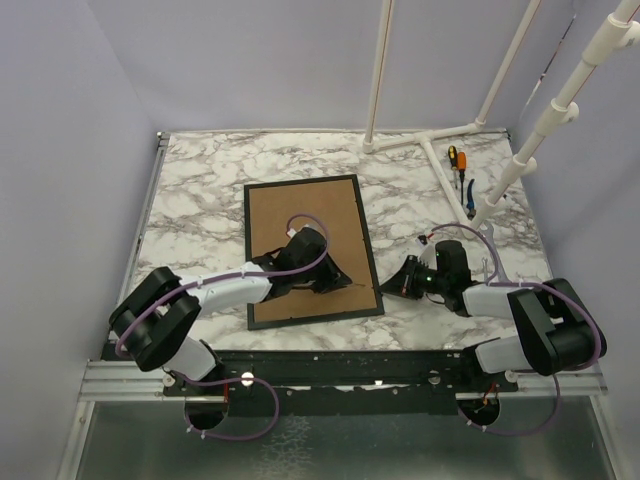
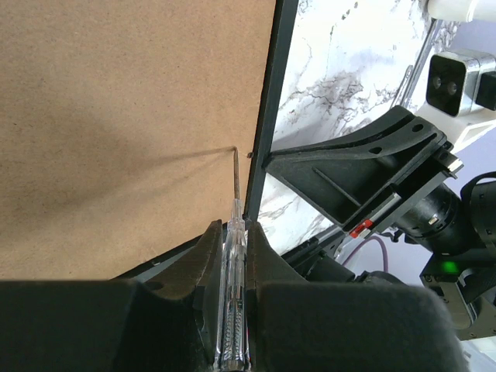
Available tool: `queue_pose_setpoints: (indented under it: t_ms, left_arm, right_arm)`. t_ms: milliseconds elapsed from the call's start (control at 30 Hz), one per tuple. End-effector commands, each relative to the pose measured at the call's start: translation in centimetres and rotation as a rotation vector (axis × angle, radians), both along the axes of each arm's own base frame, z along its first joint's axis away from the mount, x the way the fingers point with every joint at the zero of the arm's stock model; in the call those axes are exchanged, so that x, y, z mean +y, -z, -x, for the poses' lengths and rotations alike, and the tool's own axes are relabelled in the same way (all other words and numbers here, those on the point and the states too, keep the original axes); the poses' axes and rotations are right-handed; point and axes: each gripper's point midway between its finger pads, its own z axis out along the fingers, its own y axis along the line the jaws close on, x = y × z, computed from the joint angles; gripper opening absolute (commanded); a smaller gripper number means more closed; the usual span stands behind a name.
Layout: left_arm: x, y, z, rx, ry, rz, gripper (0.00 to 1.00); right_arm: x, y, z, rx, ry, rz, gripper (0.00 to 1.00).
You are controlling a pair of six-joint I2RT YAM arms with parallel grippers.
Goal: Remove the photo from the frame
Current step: Release the photo frame item from the photo frame.
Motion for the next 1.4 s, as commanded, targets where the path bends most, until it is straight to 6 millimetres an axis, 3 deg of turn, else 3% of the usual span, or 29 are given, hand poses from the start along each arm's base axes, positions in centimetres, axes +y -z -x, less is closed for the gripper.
queue_pose_setpoints:
  t_ms: [0, 267, 567, 733, 1367]
  left_arm:
    - [1.7, 1.3, 0.8, 0.012, 0.014, -0.069, 0.00]
    - [3.1, 1.1, 1.2, -0.033, 0.013, -0.080, 0.00]
    - [3.3, -0.4, 1.2, -0.064, -0.008, -0.017, 0.00]
    - [3.3, -0.3, 1.5, -0.058, 0.004, -0.017, 0.00]
    - [-0.2, -0.1, 1.1, -0.043, 0.124, 0.049, 0.00]
  right_arm:
    - [0.1, -0.5, -0.4, -0.027, -0.004, -0.001, 0.07]
    - [0.0, -0.5, -0.2, -0.033, -0.007, 0.003, 0.07]
    - [0.1, -0.7, -0.2, -0.043, -0.011, -0.003, 0.06]
    - [0.1, -0.7, -0.1, -0.047, -0.014, -0.011, 0.06]
    - [0.3, -0.4, 0.1, -0.032, -0.027, -0.021, 0.06]
